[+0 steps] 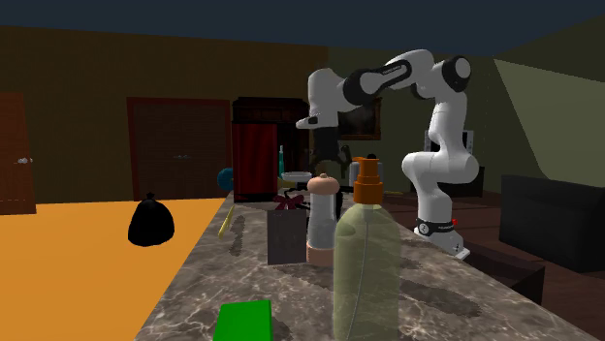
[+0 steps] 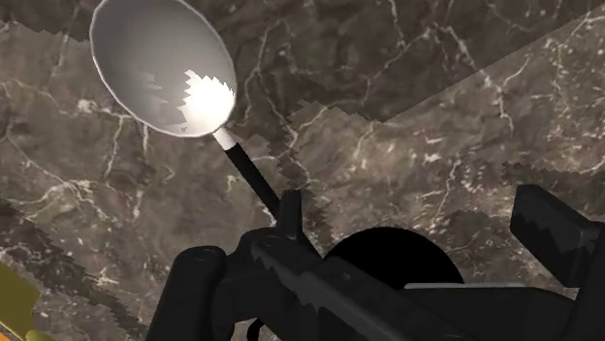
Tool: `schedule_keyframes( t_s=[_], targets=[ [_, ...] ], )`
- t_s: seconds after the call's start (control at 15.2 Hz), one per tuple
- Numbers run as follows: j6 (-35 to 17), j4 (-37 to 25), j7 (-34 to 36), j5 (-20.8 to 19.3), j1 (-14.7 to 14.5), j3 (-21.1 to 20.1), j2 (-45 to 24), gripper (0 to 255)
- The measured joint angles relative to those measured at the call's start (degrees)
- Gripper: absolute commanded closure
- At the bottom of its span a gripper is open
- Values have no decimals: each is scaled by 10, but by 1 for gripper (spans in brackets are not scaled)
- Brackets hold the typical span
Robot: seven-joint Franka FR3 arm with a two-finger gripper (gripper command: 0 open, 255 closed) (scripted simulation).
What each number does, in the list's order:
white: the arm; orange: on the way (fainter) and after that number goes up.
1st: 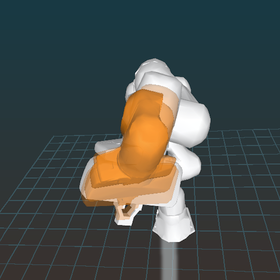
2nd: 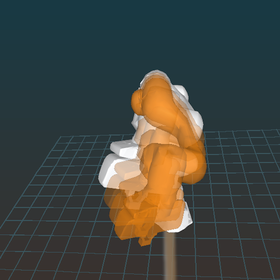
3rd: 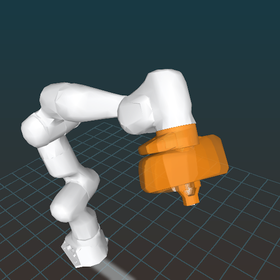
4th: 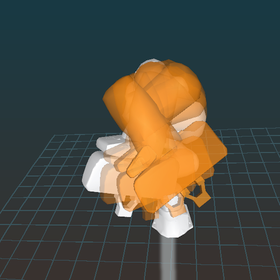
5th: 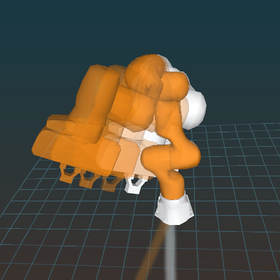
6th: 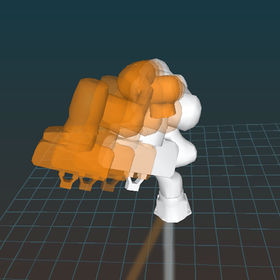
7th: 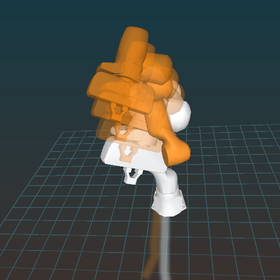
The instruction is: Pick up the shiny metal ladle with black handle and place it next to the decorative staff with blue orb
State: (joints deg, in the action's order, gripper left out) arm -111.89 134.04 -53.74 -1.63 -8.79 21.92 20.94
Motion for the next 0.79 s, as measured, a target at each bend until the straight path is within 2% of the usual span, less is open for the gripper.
schedule_keyframes(
  t_s=[0.33, 0.59, 0.79],
  targets=[
    [-40, -61, -192, 54, -32, 52, -133, 0],
    [-56, -114, -330, 108, -40, 62, -233, 0],
    [-70, -117, -359, 122, -39, 60, -257, 0]
  ],
)
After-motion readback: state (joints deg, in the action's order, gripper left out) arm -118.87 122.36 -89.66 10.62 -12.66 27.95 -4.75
